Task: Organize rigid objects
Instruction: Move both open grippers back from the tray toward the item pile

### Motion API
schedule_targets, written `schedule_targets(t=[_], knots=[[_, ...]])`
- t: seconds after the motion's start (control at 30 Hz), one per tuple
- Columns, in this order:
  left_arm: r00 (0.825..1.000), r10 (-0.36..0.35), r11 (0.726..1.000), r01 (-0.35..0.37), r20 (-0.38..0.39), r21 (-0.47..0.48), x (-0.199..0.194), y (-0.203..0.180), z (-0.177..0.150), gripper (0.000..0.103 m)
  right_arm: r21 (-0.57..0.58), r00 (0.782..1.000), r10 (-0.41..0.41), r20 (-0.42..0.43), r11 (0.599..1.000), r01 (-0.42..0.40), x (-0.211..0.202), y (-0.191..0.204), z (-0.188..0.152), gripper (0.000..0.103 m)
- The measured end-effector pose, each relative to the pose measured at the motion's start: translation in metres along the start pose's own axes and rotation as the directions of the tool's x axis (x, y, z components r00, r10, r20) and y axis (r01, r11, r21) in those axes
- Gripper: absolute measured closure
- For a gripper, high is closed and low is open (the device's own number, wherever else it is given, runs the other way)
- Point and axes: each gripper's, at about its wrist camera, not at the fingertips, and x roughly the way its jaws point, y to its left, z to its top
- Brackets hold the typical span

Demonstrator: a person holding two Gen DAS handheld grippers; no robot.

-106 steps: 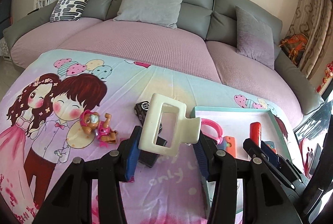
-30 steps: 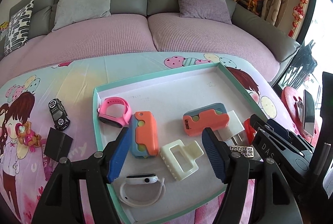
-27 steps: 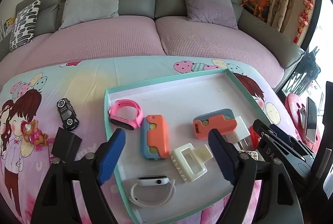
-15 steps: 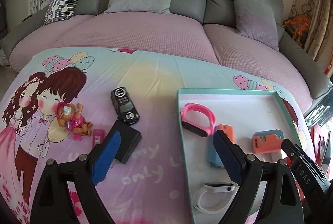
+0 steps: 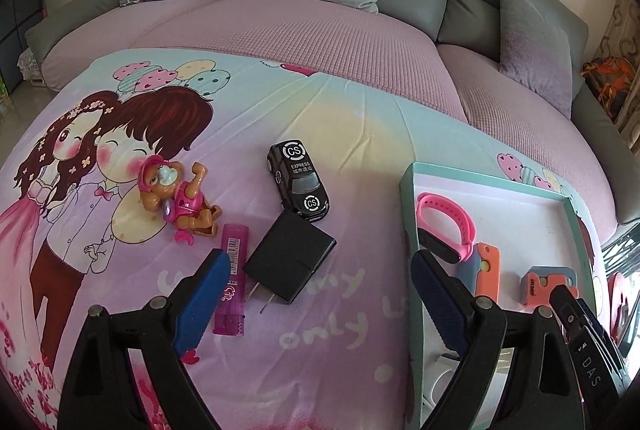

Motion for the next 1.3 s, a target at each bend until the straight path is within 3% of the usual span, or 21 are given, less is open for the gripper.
schedule_targets(t=[0.23, 0.37, 0.5, 1.2, 1.3], knots=[[1.0, 0.014, 1.0, -0.013, 0.006, -0.001, 0.001, 0.002, 0.0, 0.011, -0.008, 1.0, -0.013, -0.009, 1.0, 0.013, 0.003, 0.002, 0.0, 0.034], [1.0, 0.013, 1.0, -0.012, 0.01, -0.01, 0.003, 0.003, 0.0, 0.0, -0.015, 1.0, -0.021, -0.009, 1.0, 0.021, 0.005, 0.003, 0.0, 0.028], [0.999, 0.023, 1.0, -0.023, 0.045, -0.006, 0.0, 0.002, 0.0, 0.0, -0.023, 0.999, -0.04, 0.005, 0.999, 0.041, 0.005, 0.003, -0.001, 0.0], [0.999, 0.034, 0.999, -0.034, 0.04, 0.005, 0.002, 0.002, -0.001, 0.0, -0.044, 0.999, -0.05, 0.002, 0.998, 0.05, 0.006, 0.009, -0.002, 0.0], [0.998, 0.042, 0.999, -0.042, 0.047, -0.003, -0.001, 0.006, 0.001, 0.0, -0.021, 1.0, 0.003, 0.022, 1.0, -0.002, -0.002, 0.015, 0.0, 0.0]])
